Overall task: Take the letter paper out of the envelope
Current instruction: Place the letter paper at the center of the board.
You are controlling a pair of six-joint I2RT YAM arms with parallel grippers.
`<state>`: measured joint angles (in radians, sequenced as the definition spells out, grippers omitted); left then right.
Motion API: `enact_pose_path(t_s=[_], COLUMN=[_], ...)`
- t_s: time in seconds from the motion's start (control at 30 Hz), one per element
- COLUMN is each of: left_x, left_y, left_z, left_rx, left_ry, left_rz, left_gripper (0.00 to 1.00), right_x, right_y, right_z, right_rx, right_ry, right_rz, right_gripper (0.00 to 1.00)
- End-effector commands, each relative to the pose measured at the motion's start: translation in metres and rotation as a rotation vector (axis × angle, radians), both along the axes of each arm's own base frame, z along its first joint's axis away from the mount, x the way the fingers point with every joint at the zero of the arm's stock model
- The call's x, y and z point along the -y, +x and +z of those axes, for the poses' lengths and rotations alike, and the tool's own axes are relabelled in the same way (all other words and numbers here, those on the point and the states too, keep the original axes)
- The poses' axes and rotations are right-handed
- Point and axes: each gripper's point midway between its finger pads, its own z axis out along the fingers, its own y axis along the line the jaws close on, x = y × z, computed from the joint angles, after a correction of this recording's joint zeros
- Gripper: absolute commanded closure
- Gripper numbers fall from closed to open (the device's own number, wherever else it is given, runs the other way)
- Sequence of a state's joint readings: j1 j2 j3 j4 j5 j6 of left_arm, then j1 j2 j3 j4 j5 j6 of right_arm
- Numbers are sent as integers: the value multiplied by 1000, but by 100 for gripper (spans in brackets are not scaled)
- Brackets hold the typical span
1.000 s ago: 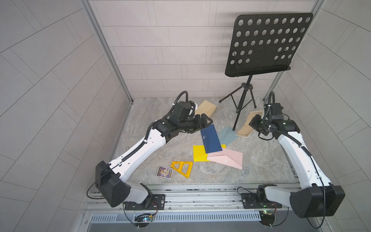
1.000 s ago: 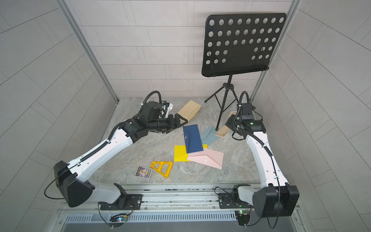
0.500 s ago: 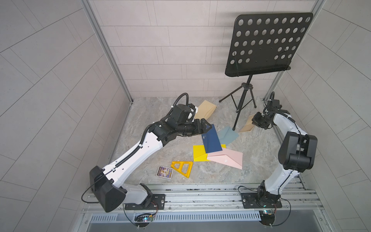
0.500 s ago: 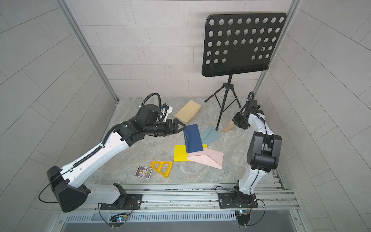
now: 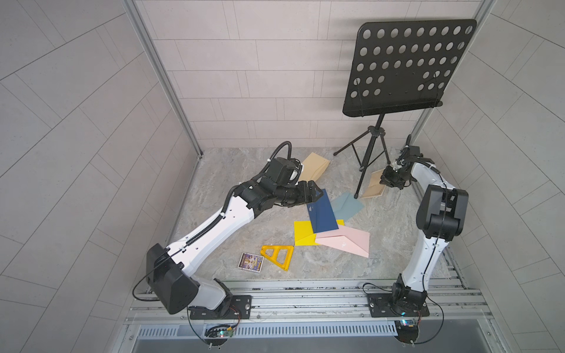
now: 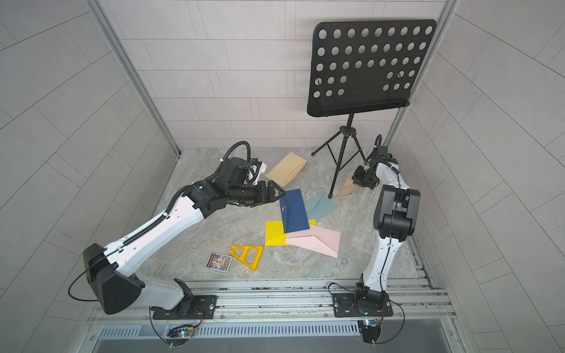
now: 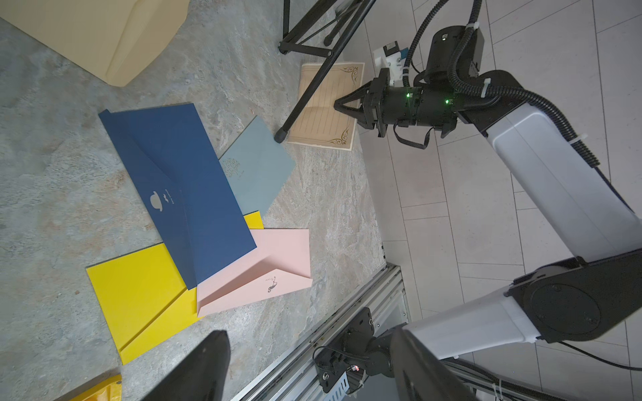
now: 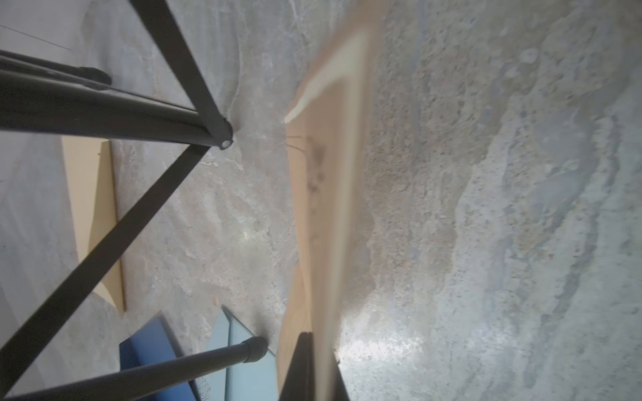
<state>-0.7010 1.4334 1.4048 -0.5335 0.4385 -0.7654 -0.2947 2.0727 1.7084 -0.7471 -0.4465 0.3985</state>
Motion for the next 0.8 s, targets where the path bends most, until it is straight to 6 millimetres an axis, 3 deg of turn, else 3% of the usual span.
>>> enact_pose_path(t_s=[0.0, 0.27, 0.47, 0.77], left_x=[-1, -11, -21, -27], left_y=[4, 1, 3, 6], left_z=[8, 2, 1, 0], left_rx=[34, 23, 22, 18], left_ry=[17, 79, 98, 101], left_rz=[-4, 1, 19, 32], left_gripper=[20, 21, 21, 21], right_x=[13, 36, 36, 35], right_y=[-16, -10, 2, 2], right_z=[-19, -40, -48, -43], right_rx=[-119, -218, -234, -238], right_ry=[-73, -168, -180, -208], right_rz=[21, 21, 21, 29], right_gripper=[100, 100, 93, 48])
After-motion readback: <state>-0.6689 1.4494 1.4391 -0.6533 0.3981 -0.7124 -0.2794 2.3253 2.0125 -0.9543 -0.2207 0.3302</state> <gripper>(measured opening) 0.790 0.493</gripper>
